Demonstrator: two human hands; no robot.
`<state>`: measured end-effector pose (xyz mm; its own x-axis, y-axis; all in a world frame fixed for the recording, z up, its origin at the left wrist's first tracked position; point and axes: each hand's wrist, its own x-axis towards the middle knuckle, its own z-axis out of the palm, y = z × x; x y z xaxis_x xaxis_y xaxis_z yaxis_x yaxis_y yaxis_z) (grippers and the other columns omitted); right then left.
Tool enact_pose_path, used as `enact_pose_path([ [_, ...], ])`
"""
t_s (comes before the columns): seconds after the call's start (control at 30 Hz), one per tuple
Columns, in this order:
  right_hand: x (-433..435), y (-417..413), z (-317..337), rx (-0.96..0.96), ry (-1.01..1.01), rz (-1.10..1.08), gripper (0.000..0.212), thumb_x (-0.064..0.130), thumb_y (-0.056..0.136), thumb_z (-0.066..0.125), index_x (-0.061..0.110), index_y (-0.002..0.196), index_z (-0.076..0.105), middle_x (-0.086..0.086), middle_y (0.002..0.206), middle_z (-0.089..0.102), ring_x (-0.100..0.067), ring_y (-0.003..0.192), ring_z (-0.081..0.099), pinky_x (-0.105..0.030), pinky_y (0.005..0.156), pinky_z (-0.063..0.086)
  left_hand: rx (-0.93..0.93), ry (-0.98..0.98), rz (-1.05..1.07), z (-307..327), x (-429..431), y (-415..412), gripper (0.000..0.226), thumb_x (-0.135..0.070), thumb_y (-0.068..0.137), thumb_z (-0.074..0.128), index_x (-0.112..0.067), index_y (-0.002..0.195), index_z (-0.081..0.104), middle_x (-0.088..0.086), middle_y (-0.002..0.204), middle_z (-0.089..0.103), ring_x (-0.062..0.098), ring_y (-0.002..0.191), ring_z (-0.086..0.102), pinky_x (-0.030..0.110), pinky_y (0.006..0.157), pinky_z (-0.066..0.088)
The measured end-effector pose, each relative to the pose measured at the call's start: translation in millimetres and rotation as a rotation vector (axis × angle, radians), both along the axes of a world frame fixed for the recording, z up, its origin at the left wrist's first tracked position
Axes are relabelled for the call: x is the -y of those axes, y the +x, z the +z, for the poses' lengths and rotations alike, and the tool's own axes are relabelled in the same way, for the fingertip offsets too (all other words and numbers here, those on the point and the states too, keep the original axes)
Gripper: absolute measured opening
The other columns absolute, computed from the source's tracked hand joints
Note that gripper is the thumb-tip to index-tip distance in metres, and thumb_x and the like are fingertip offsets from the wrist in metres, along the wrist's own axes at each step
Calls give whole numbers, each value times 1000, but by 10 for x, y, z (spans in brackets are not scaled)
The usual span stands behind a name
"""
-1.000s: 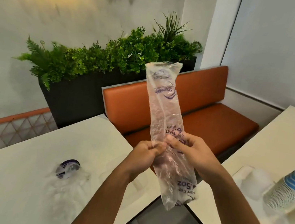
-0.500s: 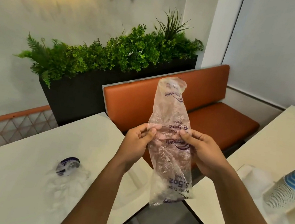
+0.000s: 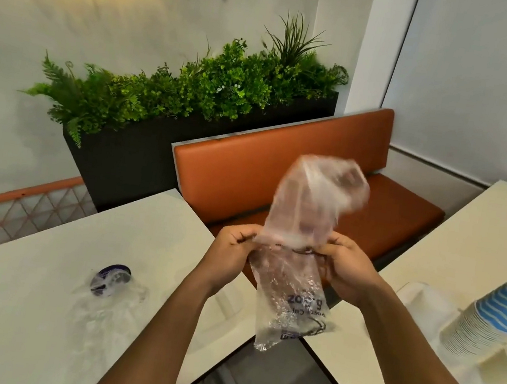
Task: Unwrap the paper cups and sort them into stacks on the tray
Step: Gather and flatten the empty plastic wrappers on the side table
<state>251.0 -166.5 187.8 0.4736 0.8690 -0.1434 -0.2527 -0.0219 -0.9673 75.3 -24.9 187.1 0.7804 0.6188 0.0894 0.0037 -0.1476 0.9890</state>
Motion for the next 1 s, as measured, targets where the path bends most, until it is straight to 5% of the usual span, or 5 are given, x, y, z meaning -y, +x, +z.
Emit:
enact_pose_path([
  [0.1,2,17,51,-143,27,-3,20,4,107,45,8,97,62,-10,86,68,-14,67,67,-20,56,54,-83,120,23,-43,-23,7,59,17,90,39,-22,68,77,-8,84,74,15,85,65,31,74,52],
  [0.27,20,33,61,-41,-200,258,62,65,96,51,18,135,63,-12,130,72,-30,122,68,-52,107,50,-117,222,60,-16,28,83,61,15,92,34,-23,70,75,-8,92,72,18,98,65,29,81,52],
  [0.57,93,14,82,185,-16,84,32,30,98,68,6,120,71,-12,115,77,-30,108,75,-54,100,57,-19,-257,-1,-49,275,180,54,-61,96,58,-31,141,55,-1,132,70,19,116,69,37,94,57],
  [0.87,432,209,-37,20,-1,390,48,10,93,68,17,139,54,-14,131,70,-36,118,69,-45,87,62,-21,-215,125,-174,596,128,22,-15,100,67,-23,121,69,1,118,77,23,111,73,51,98,58],
  [1.0,509,221,-76,88,52,345,28,-15,90,59,6,104,70,-15,105,74,-31,93,73,-37,64,63,-9,-109,149,-200,747,61,24,-3,101,60,-18,113,74,2,111,79,22,108,73,37,90,60],
])
